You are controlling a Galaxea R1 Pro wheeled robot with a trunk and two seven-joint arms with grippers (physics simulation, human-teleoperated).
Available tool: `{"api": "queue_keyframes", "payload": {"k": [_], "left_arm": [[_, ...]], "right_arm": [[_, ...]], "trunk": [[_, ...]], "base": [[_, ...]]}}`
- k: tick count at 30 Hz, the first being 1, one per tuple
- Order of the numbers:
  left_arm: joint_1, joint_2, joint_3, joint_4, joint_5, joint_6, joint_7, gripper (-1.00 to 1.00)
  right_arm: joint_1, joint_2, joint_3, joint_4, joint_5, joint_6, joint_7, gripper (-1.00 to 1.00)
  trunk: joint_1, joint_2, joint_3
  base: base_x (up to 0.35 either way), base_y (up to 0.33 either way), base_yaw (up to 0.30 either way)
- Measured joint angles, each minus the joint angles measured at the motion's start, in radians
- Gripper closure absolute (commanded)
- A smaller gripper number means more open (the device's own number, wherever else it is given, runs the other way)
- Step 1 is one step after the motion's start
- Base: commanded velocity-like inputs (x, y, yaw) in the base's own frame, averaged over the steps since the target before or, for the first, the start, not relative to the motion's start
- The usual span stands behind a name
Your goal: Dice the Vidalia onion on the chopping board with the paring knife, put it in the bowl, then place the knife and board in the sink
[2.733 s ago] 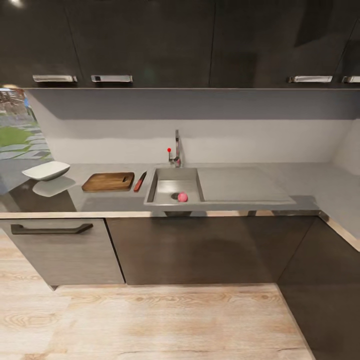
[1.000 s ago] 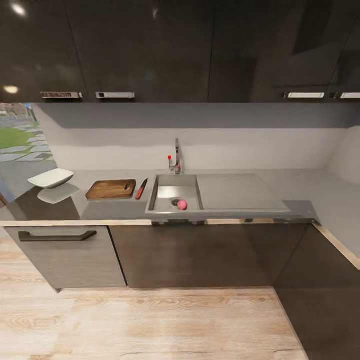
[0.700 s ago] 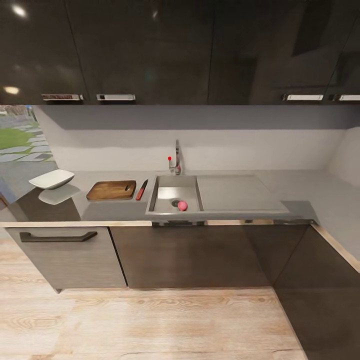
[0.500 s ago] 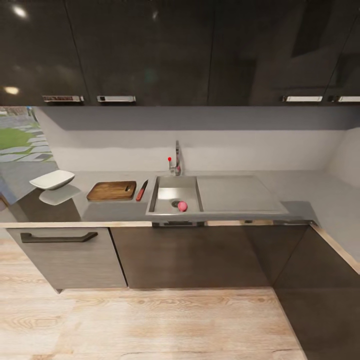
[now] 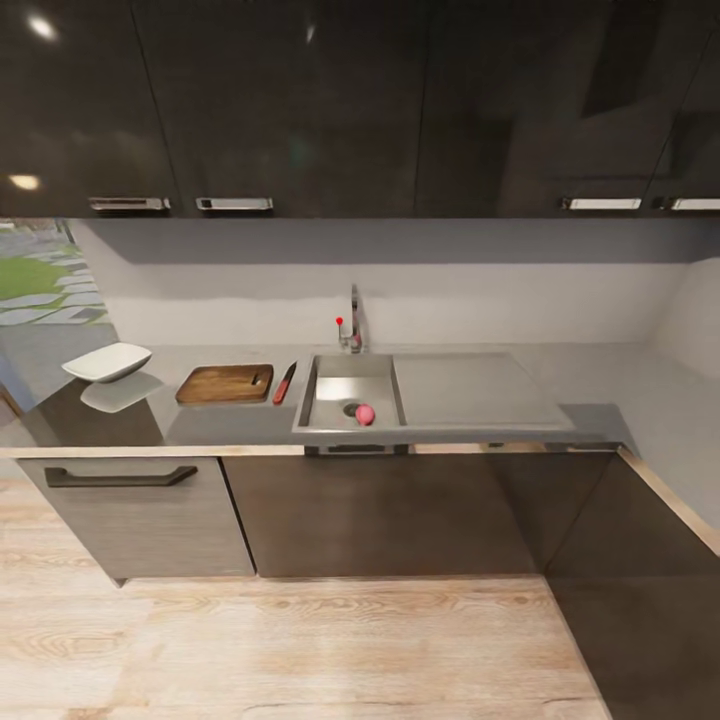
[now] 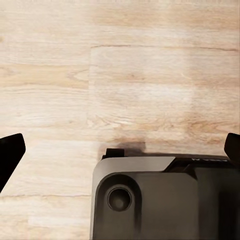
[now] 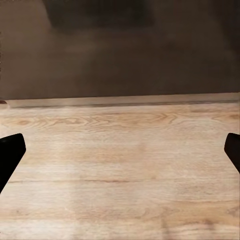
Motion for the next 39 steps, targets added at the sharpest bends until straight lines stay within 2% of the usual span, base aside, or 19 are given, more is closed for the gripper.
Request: {"api": "queue_keyframes", "payload": {"k": [13, 22, 27, 29, 31, 32, 33, 34, 35, 39], "left_arm": [[0.000, 0.000, 0.000, 0.000, 0.000, -0.001, 0.000, -1.00], [0.000, 0.000, -0.002, 0.013, -0.002, -0.006, -0.003, -1.00], [-0.001, -0.005, 0.000, -0.036, -0.004, 0.024, 0.002, -1.00], [-0.001, -0.010, -0.001, -0.098, -0.005, 0.089, 0.007, -1.00], [-0.001, -0.014, -0.001, -0.220, -0.007, 0.249, 0.016, -1.00], [-0.001, -0.014, -0.001, -0.258, -0.008, 0.294, 0.017, -1.00], [0.000, -0.016, -0.003, -0.387, -0.008, 0.513, 0.019, -1.00], [-0.001, -0.016, -0.004, -0.507, -0.008, 0.566, 0.019, -1.00], [-0.001, -0.017, -0.005, -0.589, -0.008, 0.642, 0.019, -1.00], [-0.001, -0.023, -0.013, -0.801, -0.008, 0.841, 0.018, -1.00]], "right_arm": [[0.000, 0.000, 0.000, 0.000, 0.000, 0.000, 0.000, -1.00], [0.000, 0.000, 0.000, 0.000, 0.000, 0.000, -0.001, -1.00], [0.000, -0.001, 0.000, 0.001, 0.000, 0.000, -0.001, -1.00], [0.000, -0.001, 0.000, 0.000, 0.000, 0.000, -0.001, -1.00], [0.000, 0.000, 0.000, 0.000, 0.000, 0.001, -0.001, -1.00], [0.000, 0.000, 0.000, 0.000, 0.000, 0.001, -0.001, -1.00], [0.000, -0.001, 0.000, 0.000, 0.000, 0.001, -0.001, -1.00], [0.000, -0.001, 0.000, 0.000, 0.000, 0.002, -0.001, -1.00], [0.000, -0.001, 0.000, 0.000, 0.000, 0.002, -0.001, -1.00], [0.000, -0.001, 0.000, 0.000, 0.000, 0.002, -0.001, -1.00]], "trunk": [[-0.050, 0.091, 0.041], [-0.050, 0.092, 0.041], [-0.050, 0.092, 0.041], [-0.050, 0.092, 0.041], [-0.050, 0.092, 0.041], [-0.050, 0.092, 0.041], [-0.050, 0.092, 0.041], [-0.050, 0.092, 0.041], [-0.050, 0.092, 0.041], [-0.050, 0.092, 0.041]], "base": [[0.000, 0.000, 0.000], [0.000, 0.000, 0.000], [0.000, 0.000, 0.000], [0.000, 0.000, 0.000], [0.000, 0.000, 0.000], [0.000, 0.000, 0.000], [0.000, 0.000, 0.000], [0.000, 0.000, 0.000], [0.000, 0.000, 0.000], [0.000, 0.000, 0.000]]}}
